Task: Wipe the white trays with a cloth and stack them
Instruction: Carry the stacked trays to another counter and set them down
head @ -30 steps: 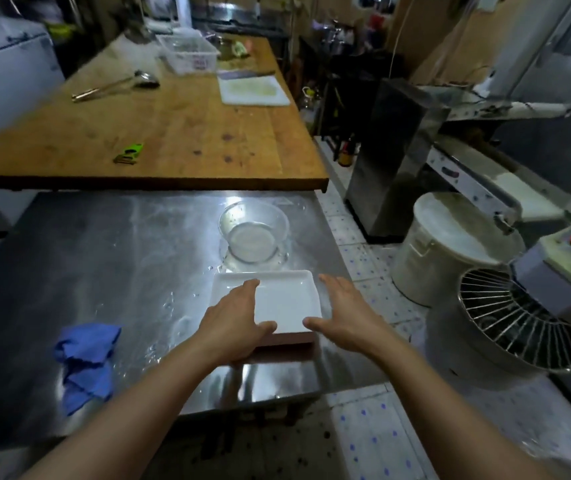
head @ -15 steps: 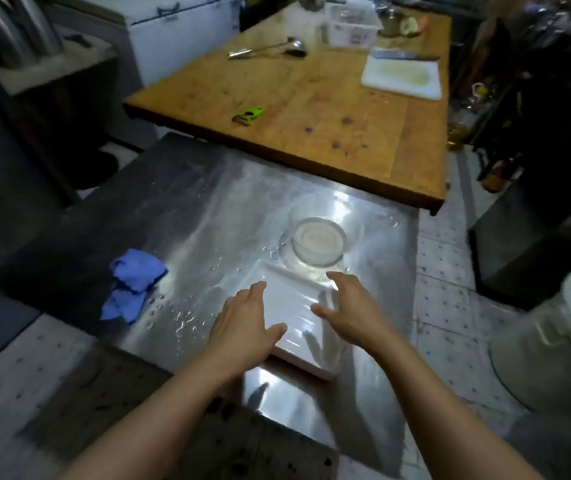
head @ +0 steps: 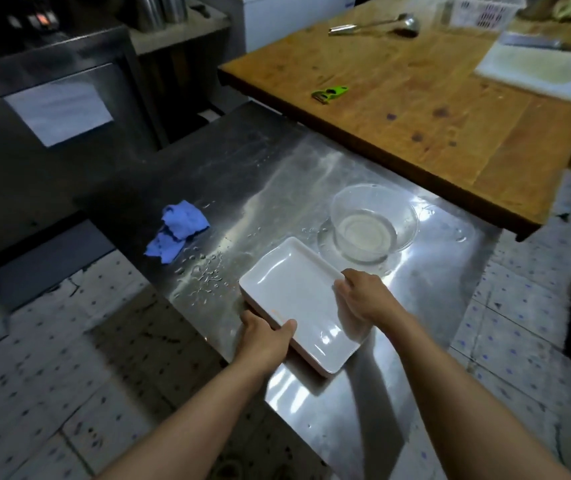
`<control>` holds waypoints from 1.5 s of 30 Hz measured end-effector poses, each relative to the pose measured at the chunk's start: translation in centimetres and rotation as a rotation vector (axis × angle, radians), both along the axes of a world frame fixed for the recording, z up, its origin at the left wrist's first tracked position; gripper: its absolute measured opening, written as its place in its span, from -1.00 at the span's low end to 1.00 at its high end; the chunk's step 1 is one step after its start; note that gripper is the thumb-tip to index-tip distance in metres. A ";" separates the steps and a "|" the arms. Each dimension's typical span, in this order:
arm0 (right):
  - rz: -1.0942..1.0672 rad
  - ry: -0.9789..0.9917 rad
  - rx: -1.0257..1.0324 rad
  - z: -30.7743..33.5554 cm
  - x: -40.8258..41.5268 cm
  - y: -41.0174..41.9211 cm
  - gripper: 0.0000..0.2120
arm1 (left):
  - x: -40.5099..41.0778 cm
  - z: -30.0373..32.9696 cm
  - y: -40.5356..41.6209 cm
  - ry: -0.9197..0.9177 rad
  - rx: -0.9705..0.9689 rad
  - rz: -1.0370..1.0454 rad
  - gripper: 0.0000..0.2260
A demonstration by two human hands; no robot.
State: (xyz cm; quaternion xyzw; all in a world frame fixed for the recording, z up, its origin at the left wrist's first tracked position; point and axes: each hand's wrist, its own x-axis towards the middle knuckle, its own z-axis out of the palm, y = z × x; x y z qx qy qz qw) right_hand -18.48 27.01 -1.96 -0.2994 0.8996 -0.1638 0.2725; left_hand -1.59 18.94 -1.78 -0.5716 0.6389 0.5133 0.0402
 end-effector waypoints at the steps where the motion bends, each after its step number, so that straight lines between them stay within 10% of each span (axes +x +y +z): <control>1: 0.004 0.009 0.004 -0.2 -0.1 0.0 -0.74 | -0.2 -0.5 0.3 0.043 0.059 0.037 -0.46; 25: -0.602 -0.104 -0.201 -1.1 10.8 4.0 -0.73 | 0.8 -2.1 -3.2 0.157 -0.096 -0.332 -0.65; 33: -0.687 -0.523 -0.553 -2.1 11.5 4.9 -0.47 | 3.5 -2.6 -2.0 0.268 -0.035 -0.231 -0.64; 45: -0.594 -0.425 -0.619 -2.7 11.4 4.1 -0.51 | 3.3 -2.7 -0.6 0.368 0.024 -0.087 -0.61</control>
